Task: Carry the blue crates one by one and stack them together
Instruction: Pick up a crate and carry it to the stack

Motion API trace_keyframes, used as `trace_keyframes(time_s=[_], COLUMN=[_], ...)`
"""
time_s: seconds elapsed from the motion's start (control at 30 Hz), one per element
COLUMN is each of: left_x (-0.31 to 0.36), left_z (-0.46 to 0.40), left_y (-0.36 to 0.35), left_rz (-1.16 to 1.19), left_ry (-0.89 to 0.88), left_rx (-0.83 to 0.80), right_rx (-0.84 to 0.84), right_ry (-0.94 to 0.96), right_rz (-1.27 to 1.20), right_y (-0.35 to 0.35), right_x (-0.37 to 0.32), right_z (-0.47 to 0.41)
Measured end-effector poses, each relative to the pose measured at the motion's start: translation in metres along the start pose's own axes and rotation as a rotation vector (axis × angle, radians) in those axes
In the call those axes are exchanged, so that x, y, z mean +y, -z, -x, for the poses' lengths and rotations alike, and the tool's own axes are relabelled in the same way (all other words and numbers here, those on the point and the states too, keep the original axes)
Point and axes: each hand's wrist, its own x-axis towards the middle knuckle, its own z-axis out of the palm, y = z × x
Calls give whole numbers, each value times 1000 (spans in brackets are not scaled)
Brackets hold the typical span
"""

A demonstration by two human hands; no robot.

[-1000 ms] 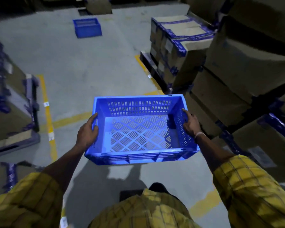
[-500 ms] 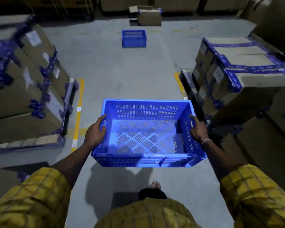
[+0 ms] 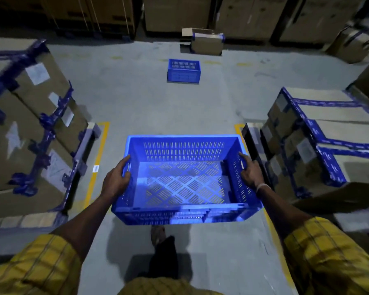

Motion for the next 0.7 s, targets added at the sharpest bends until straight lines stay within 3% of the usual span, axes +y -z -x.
trace_keyframes(time_s=[0.43,0.7], left_x=[43,73], left_z=[-334,-523], left_y=[35,18], left_rz=[-4,-10], left_ry=[-48,-53], left_rx=[-52,-39], right_rx=[49,86], right_ry=[-59,-36], right_rz=[-14,-47], right_y=[1,3], right_x=[-116,-157], right_z=[-274,-467])
